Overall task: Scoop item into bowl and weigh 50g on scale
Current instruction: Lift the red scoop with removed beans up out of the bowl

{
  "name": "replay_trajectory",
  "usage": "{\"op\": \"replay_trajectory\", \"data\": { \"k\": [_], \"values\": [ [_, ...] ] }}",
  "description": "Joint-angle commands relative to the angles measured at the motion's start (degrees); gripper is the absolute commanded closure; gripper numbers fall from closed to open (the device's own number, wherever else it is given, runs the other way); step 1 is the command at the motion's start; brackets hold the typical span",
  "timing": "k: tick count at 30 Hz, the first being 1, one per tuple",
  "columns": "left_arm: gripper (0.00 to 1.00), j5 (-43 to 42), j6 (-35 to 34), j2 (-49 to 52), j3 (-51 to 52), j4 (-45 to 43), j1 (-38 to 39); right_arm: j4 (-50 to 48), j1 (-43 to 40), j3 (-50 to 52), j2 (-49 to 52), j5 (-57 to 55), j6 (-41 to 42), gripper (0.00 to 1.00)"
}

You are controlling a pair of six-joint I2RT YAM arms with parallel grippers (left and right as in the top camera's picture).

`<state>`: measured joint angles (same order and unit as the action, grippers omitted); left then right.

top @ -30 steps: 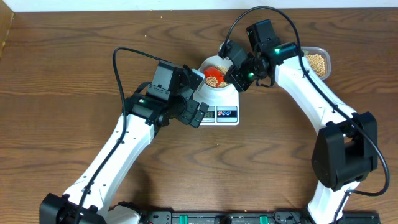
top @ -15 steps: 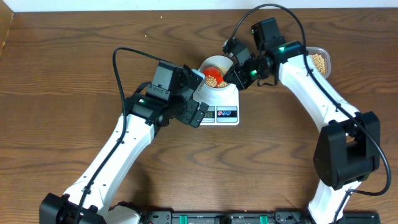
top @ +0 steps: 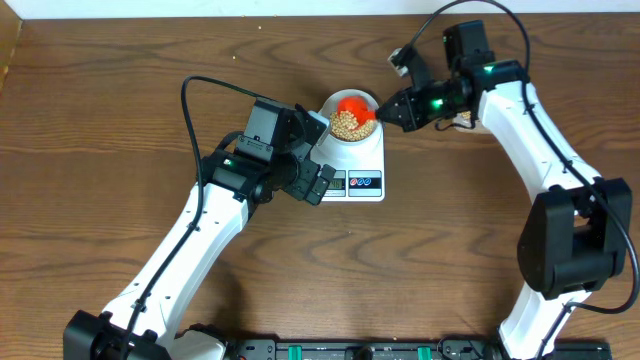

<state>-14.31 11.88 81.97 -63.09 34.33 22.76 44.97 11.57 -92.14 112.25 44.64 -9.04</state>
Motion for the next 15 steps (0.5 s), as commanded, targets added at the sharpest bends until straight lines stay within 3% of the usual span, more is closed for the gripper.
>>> {"op": "replay_trajectory", "data": {
  "k": [1, 15],
  "values": [
    [0.02, -0.5, 0.5, 0.0, 0.0, 0.2, -0.1, 0.0, -2.2, -0.9, 0.6, 5.7, 1.9, 0.99],
    [0.02, -0.5, 0.5, 0.0, 0.0, 0.2, -0.1, 0.0, -4.3, -0.9, 0.6, 10.6, 3.3, 0.99]
  ]
}}
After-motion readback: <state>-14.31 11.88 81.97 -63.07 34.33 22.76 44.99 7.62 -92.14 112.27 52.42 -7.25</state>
